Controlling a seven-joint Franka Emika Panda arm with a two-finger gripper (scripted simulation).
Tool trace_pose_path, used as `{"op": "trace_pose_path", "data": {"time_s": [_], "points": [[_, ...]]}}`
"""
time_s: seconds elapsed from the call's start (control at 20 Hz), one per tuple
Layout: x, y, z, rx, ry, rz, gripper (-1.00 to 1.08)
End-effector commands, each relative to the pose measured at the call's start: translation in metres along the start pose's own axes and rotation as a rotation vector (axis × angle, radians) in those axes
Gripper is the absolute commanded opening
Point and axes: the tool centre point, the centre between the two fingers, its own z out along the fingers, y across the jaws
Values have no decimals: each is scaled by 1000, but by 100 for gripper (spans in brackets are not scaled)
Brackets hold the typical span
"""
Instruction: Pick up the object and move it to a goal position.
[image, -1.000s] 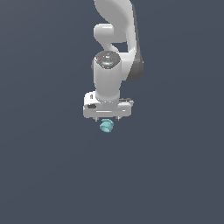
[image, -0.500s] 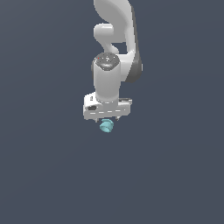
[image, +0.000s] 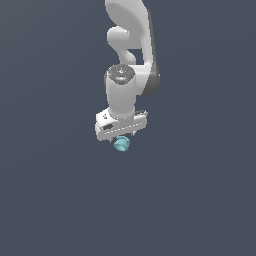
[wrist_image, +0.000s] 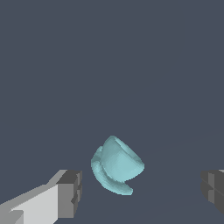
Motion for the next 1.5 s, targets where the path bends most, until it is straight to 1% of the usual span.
{"op": "trace_pose_path", "data": {"time_s": [0.0,1.1,1.45], "points": [[-3,0,5,2,0,-66,100],[-28,-8,42,19,9,-651,100],[-34,-11,49,24,15,-790,100]]}}
